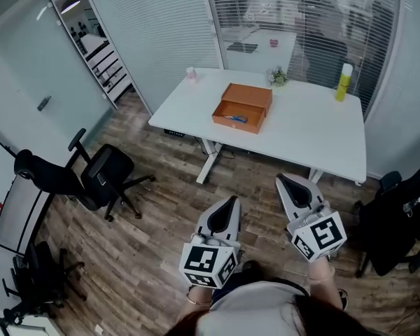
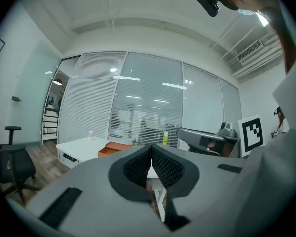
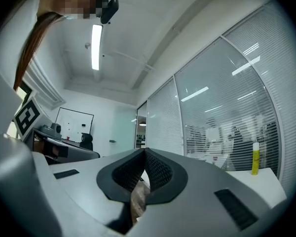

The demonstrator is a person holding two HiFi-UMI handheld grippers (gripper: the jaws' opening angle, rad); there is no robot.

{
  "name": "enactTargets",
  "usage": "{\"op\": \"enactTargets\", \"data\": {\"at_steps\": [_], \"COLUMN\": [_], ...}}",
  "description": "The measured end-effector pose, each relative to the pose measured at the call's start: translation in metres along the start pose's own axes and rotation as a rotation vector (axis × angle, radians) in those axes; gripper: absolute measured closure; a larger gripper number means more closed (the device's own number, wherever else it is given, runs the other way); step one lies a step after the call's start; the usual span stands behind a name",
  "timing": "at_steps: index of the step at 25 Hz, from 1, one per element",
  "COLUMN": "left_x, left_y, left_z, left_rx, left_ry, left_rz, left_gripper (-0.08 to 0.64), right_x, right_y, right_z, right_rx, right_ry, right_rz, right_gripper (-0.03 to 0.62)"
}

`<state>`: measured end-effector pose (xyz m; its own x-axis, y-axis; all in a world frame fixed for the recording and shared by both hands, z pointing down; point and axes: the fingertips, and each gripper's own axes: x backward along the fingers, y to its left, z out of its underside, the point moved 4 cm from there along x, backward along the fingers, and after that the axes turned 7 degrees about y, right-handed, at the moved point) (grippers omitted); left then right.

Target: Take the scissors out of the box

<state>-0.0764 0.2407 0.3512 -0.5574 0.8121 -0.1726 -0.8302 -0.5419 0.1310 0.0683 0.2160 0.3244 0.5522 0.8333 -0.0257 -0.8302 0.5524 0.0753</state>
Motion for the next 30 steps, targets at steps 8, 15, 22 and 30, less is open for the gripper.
{"op": "enactTargets", "data": {"at_steps": [8, 15, 22, 30], "left_x": [-0.003, -0.016, -0.034, -0.067], "left_y": [0.035, 0.049, 0.058, 0.078], "left_z": [-0.002, -0.006, -0.007, -0.009], "left_rx": [0.002, 0.01, 0.014, 0.02], "left_ry": [0.005, -0.003, -0.003, 0.005], "left_rz": [0.017, 0.03, 0.029, 0.016], "left_gripper": [0.54, 0.54, 0.54, 0.54], "right_x": [-0.028, -0.045, -0.062, -0.091], "right_y": [0.008, 0.006, -0.006, -0.034], "right_z": [-0.001, -0.005, -0.002, 0.005], "right_rx": [-0.006, 0.014, 0.014, -0.017], "right_ry": [0.008, 0.0, -0.006, -0.016], "right_rz": [0.039, 0.049, 0.053, 0.07], "right_gripper": [0.565, 0.565, 0.565, 0.565]}}
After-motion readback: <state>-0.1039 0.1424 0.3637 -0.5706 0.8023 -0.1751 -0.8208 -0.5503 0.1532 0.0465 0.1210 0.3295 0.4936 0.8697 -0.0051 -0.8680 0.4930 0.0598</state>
